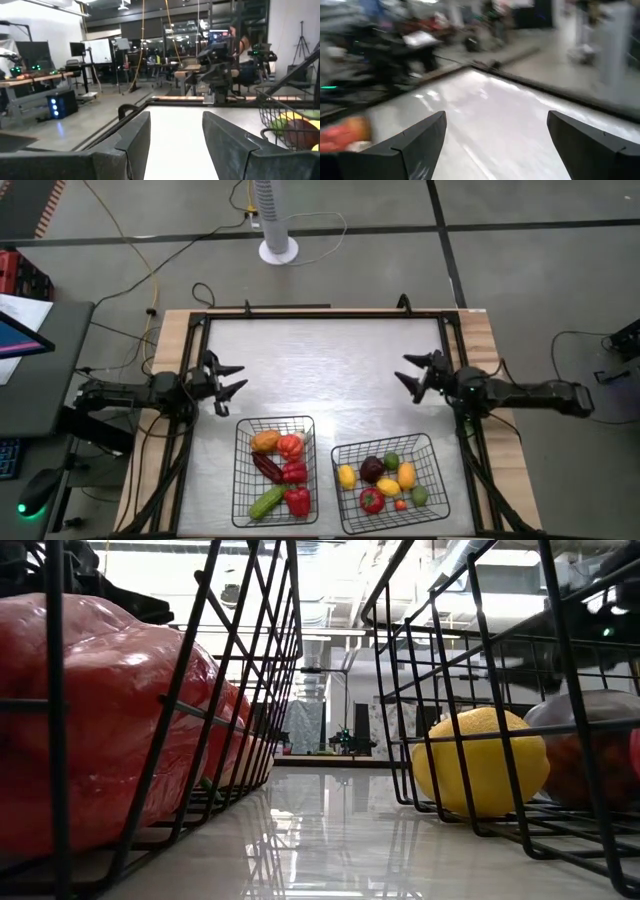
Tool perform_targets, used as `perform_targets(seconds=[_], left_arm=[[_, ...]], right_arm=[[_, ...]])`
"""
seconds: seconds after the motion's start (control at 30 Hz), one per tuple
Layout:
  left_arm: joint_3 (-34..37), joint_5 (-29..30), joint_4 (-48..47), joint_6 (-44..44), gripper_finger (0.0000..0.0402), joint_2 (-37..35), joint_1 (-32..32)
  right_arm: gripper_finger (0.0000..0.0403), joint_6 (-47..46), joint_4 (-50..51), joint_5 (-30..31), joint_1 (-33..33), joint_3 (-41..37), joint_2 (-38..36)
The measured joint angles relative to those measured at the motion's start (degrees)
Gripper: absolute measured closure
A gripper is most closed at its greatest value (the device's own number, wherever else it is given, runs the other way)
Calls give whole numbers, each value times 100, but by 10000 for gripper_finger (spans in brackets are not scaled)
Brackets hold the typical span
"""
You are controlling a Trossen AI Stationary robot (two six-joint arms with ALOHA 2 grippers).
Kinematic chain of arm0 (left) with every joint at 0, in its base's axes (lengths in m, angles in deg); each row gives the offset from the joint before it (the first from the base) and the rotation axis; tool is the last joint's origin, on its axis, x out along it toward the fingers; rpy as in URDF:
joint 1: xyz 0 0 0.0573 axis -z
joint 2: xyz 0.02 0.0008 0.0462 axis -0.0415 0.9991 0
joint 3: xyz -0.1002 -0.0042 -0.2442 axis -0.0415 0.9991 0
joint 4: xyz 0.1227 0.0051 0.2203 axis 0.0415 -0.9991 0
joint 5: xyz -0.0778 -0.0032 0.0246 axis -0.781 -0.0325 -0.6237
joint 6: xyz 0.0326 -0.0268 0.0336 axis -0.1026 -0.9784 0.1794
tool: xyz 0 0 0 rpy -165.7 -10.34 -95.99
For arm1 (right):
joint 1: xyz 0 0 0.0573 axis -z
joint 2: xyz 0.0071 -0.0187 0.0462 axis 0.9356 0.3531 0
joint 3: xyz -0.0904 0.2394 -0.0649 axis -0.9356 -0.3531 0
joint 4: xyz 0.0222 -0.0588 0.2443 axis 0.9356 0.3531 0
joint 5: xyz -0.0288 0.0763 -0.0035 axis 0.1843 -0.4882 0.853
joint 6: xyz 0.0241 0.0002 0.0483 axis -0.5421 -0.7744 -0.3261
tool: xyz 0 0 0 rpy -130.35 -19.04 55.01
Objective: Sort produce into baskets
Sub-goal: Return to Home Position
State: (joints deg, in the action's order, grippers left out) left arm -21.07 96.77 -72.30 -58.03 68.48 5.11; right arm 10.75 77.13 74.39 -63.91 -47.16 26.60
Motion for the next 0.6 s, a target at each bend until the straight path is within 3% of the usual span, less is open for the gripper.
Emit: perform_targets(seconds=[0.17, 0.6], left_arm=[[1, 19, 20, -14, 233, 3, -14], [6, 13, -246, 438, 233, 3, -17]], right_arm=[[29, -703, 500, 169, 276, 7, 25], [28, -718, 590, 129, 339, 31, 46]])
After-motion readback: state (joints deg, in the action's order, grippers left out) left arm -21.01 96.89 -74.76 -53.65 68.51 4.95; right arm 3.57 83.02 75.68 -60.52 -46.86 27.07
